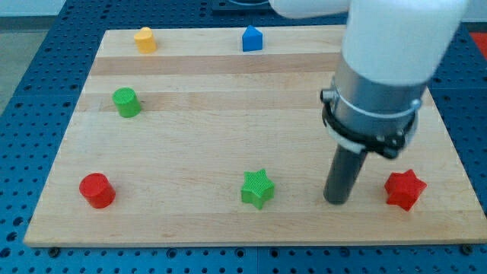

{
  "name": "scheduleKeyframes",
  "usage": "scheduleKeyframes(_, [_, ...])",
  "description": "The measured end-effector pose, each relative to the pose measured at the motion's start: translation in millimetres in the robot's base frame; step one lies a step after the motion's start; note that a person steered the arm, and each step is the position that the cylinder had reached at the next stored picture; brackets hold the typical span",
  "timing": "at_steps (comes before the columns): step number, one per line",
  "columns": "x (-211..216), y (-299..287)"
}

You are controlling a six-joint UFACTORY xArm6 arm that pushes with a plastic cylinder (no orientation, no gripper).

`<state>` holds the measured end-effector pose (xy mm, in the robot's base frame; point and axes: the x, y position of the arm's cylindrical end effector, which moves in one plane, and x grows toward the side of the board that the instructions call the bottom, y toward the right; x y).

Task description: Slide the red star to left and up

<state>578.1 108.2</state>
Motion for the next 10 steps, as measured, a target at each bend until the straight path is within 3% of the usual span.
scheduleKeyframes(1, [27.9, 19.1])
scheduleKeyframes(3, [21.0, 104.3])
scheduleKeyframes(7, [-90.2, 82.9])
scheduleKeyframes(10, [-120.9, -2.9])
